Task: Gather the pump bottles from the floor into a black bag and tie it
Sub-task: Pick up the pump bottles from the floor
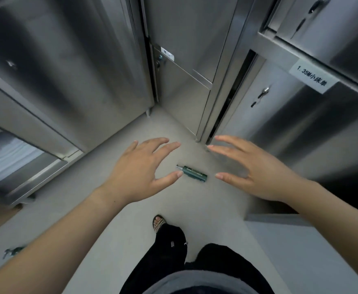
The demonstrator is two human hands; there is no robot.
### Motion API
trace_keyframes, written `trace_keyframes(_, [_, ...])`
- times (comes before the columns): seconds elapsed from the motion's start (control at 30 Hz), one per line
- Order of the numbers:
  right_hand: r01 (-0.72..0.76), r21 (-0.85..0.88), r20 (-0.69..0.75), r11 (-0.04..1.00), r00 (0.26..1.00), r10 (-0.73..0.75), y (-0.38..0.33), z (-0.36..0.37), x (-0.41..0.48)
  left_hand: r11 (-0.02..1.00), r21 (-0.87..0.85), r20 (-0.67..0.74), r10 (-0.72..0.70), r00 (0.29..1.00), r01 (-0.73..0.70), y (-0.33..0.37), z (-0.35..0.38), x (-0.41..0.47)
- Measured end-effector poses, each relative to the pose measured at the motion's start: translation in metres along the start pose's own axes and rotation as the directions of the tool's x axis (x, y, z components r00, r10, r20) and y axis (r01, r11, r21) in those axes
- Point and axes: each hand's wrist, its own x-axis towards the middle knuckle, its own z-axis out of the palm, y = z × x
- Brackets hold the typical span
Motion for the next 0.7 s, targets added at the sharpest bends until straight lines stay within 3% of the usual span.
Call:
trace_keyframes(0.37, [-0.011, 0.024, 0.018, 1.0, 1.0, 0.011, 0.063, -0.012, 0.093, 0.995, -0.026, 0.083, -0.09, 0.993, 0.092, -0.042, 0.003, 0.102])
trace_keyframes(0.7, [0.06, 0.19, 0.146, 0.98, 0.985, -0.089, 0.154, 0.0, 0.18, 0.923, -0.049, 0.021, -0.382, 0.924, 0.383, -0.032, 0.049, 0.148])
